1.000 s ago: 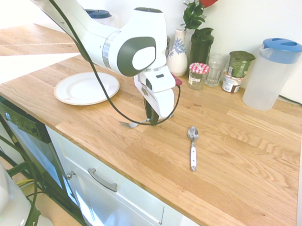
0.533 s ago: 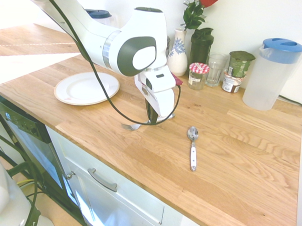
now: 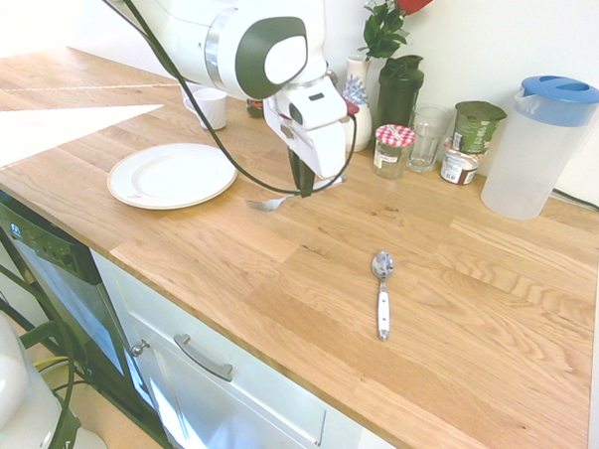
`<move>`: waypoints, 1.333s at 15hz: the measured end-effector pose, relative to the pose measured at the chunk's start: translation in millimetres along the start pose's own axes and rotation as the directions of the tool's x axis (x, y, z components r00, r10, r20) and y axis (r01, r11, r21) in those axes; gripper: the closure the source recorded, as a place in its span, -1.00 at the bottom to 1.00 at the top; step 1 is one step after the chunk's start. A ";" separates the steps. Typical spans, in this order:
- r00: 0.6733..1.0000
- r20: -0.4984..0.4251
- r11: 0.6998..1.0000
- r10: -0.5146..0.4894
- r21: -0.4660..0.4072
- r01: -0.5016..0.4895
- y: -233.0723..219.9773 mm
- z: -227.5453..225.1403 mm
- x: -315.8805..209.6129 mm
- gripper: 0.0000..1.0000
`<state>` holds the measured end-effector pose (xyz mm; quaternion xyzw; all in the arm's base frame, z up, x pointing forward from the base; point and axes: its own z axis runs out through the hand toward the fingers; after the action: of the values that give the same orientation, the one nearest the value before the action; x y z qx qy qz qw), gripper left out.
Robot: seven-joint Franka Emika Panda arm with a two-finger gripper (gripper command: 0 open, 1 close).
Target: Put the fork into the plate
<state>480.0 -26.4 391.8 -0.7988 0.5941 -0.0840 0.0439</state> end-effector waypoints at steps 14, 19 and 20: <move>0.959 0.073 0.961 -0.272 -0.031 0.275 -18.0 -6.7 -242.6 1.00; 0.952 0.091 0.951 -0.293 -0.075 0.299 1.0 10.0 -255.6 1.00; 0.952 0.091 0.951 -0.293 -0.078 0.300 2.2 11.5 -256.1 1.00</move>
<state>408.4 217.6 359.1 -0.8828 0.4685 -0.0310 0.0176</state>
